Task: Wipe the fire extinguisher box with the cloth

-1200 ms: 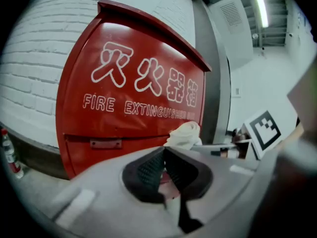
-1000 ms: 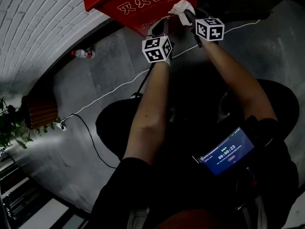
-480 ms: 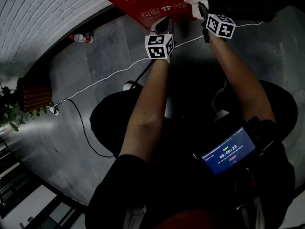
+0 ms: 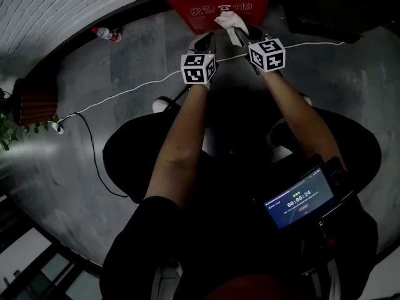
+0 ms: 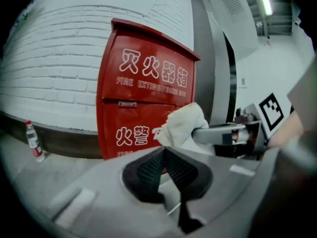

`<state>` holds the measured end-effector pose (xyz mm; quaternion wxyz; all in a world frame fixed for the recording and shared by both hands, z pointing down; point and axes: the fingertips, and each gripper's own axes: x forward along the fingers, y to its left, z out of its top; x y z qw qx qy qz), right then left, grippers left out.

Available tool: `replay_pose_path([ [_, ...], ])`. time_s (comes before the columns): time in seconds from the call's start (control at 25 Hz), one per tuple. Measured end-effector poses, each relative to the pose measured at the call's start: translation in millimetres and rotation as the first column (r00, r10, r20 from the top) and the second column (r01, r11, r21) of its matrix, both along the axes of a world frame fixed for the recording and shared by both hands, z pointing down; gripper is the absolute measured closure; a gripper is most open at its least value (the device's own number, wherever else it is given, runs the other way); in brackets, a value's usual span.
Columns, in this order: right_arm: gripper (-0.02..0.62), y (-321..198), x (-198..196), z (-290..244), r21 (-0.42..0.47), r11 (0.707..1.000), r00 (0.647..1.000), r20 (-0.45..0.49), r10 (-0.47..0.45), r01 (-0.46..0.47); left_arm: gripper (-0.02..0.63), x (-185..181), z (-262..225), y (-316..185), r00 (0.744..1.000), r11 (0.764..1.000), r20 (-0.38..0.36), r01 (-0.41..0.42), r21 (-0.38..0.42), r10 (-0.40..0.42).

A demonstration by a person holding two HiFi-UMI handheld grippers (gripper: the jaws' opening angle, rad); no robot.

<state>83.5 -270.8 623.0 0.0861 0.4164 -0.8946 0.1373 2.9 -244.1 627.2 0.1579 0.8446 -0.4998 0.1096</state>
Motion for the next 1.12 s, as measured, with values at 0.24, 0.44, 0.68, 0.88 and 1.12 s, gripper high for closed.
replay_pose_path([
  [0.24,0.500,-12.1,-43.4,-16.6,0.010,1.000,0.984,0.179,0.016,-0.018,0.603,-38.7,1.9,-11.1,0.989,0.994,-0.093,0.112,-0.001,-0.111],
  [0.44,0.502,-9.9,-78.6,-8.7,0.057,0.998,0.978,0.209,-0.023,0.011,0.603,-58.9,8.9,-22.7,0.985,0.990,-0.107,0.140,0.008,-0.138],
  [0.68,0.500,-12.1,-113.1,28.2,0.033,0.998,0.982,0.175,-0.066,0.061,0.603,-79.9,32.2,-40.0,0.984,0.988,-0.093,0.152,-0.033,-0.154],
  [0.88,0.500,-28.1,-137.1,55.8,-0.018,0.998,0.982,0.181,-0.054,0.058,0.603,-99.4,53.8,-55.5,0.982,0.984,-0.085,0.162,-0.077,-0.169],
  [1.12,0.502,-47.3,-155.1,85.1,-0.057,0.998,0.989,0.146,-0.029,0.037,0.603,-114.2,80.5,-71.8,0.984,0.980,-0.080,0.148,-0.132,-0.160],
])
